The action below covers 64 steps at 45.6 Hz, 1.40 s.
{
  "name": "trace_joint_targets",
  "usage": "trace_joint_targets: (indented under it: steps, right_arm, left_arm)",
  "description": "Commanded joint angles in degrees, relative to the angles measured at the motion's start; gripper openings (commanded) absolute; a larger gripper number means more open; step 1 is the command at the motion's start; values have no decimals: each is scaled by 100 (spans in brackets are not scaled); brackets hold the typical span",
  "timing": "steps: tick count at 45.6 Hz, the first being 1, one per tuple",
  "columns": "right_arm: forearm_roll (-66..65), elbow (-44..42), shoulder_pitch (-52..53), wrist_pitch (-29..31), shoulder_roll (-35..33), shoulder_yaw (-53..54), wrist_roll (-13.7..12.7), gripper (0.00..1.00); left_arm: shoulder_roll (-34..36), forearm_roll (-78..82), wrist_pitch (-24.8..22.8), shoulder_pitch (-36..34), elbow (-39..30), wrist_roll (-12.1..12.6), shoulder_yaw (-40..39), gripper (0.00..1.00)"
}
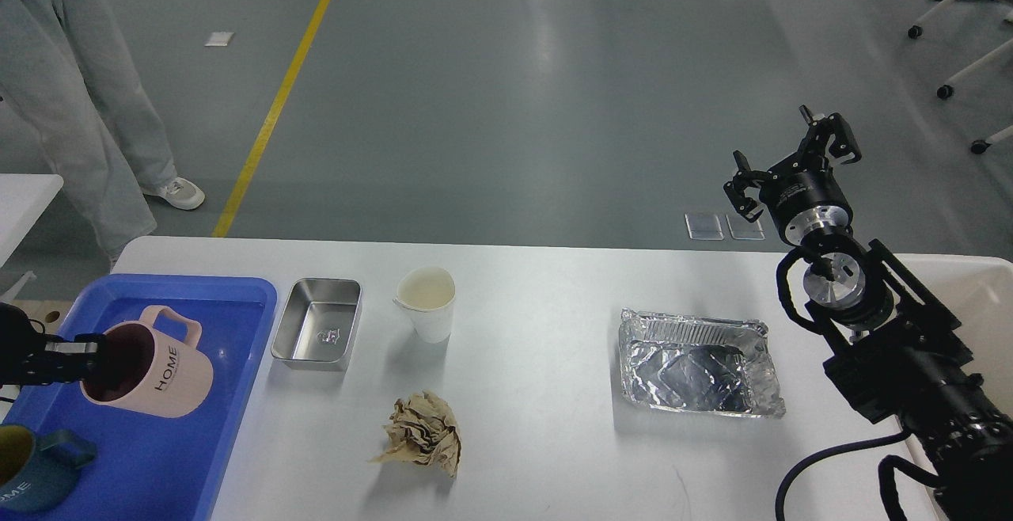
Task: Tidy desktop
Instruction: 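Lift the pink mug and lower it into the blue tray, then release the mug and raise the left gripper away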
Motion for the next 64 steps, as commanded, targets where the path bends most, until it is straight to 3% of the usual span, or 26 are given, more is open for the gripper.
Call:
trace_joint_targets:
  steps: [1, 7, 15, 50, 57, 64]
  right_arm:
    - [0, 0, 7, 0, 9, 0, 0, 100]
    - [0, -9, -2, 0, 9, 0, 0, 100]
    - [0, -105, 16, 18, 18, -8, 0, 100]
    - [0, -123, -81, 35, -9, -8, 0, 100]
    - [0, -123, -81, 35, -9, -8, 0, 100]
    - [0, -123, -81, 35, -9, -8, 0, 100]
  left_arm:
    - [-108, 254, 146, 241, 214, -304, 9, 0]
    - [-196, 535, 277, 601, 468, -805, 9, 0]
    - [-477, 896, 620, 1198, 794, -1069, 18, 0]
    - [-556, 1080, 1069, 1938, 1093, -1060, 18, 2]
    - [-565, 1080, 1157, 1929, 1093, -1034, -8, 12]
    - [-627, 1019, 1473, 1929, 1102, -1025, -79, 41]
